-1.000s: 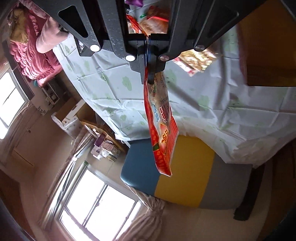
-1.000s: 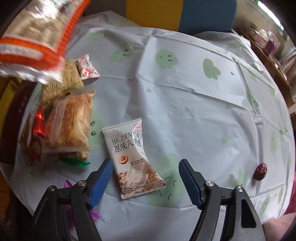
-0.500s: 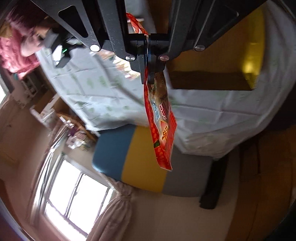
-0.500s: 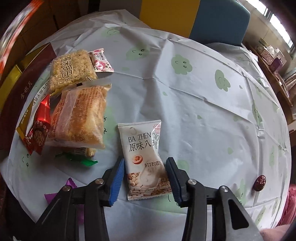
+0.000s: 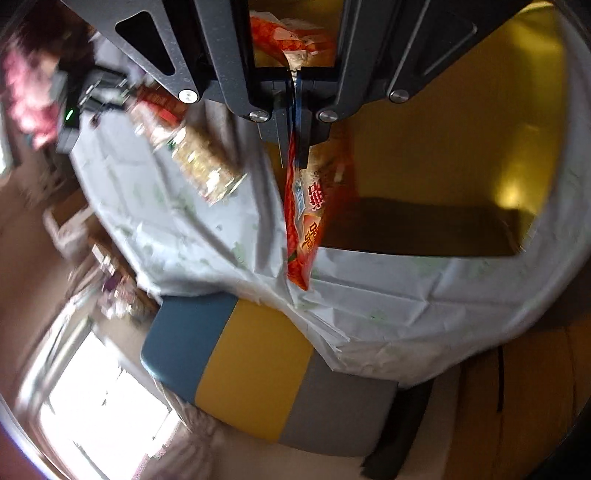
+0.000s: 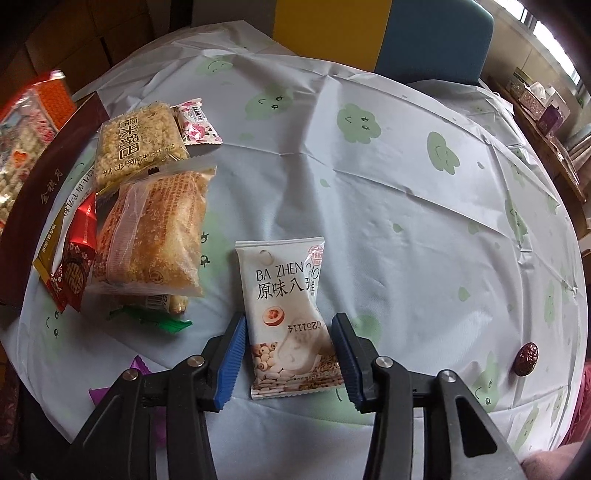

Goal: Organize snacks
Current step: 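Lift the orange bag over the gold tin tray while the right tool approaches the white BA ZHEN packet, then lower the orange bag into the tray and open the left tool while the right tool grasps the white packet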

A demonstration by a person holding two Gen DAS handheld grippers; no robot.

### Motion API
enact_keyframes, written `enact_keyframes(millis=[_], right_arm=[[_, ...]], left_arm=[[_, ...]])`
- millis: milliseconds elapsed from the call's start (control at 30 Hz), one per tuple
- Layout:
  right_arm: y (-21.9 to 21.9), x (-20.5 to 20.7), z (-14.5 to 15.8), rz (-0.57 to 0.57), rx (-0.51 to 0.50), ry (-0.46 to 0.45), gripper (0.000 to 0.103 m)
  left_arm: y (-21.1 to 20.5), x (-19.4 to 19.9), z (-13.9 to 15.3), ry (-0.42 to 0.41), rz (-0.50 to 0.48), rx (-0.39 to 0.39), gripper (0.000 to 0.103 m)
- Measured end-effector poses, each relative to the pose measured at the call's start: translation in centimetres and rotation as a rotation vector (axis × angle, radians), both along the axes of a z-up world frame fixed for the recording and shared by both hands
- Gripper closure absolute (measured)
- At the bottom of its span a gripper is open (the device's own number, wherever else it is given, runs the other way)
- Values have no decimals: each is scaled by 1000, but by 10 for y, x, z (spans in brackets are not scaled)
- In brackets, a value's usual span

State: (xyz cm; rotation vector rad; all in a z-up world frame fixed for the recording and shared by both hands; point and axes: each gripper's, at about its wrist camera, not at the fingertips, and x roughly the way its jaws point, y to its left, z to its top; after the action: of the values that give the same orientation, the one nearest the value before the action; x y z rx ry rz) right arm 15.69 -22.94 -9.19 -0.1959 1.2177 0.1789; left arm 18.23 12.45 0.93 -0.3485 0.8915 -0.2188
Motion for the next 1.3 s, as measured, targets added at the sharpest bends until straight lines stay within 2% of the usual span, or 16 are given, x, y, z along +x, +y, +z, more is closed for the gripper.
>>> enact_keyframes(millis=[67, 133, 167, 200, 233, 267, 433, 567, 733, 900, 1100, 1300], right_arm=[[-4, 0, 3, 3, -3, 1, 56], [-3, 0, 3, 5, -4, 4, 56], [-2, 0, 4, 5, -5, 5, 56], [-1, 0, 4, 6, -6, 5, 56], [-1, 0, 4, 9, -8, 4, 56], [0, 1, 3, 10, -10, 3, 56], [1, 1, 4, 15, -15, 1, 56], [2, 1, 3, 21, -21, -1, 56], [4, 1, 2, 26, -25, -3, 56], [6, -1, 2, 34, -34, -10, 56], [12, -5, 4, 48, -43, -19, 65], [15, -9, 7, 25, -35, -15, 67]], left_arm=[[-10, 5, -1, 4, 3, -16, 101], [-20, 9, -5, 16, -4, -27, 96], [-23, 11, -7, 23, -18, -35, 92], [-27, 11, -12, 41, -21, -41, 81], [-28, 12, -15, 56, -15, -47, 75], [-28, 11, -18, 68, -11, -56, 73], [-15, 1, -40, 126, 63, -44, 73], [1, -14, -47, 131, 120, -47, 73], [-3, -41, -39, 106, 178, 137, 70], [-14, -68, -29, 72, 196, 249, 69], [-21, -91, -20, 41, 229, 316, 62], [-27, -110, -19, 30, 225, 355, 58]])
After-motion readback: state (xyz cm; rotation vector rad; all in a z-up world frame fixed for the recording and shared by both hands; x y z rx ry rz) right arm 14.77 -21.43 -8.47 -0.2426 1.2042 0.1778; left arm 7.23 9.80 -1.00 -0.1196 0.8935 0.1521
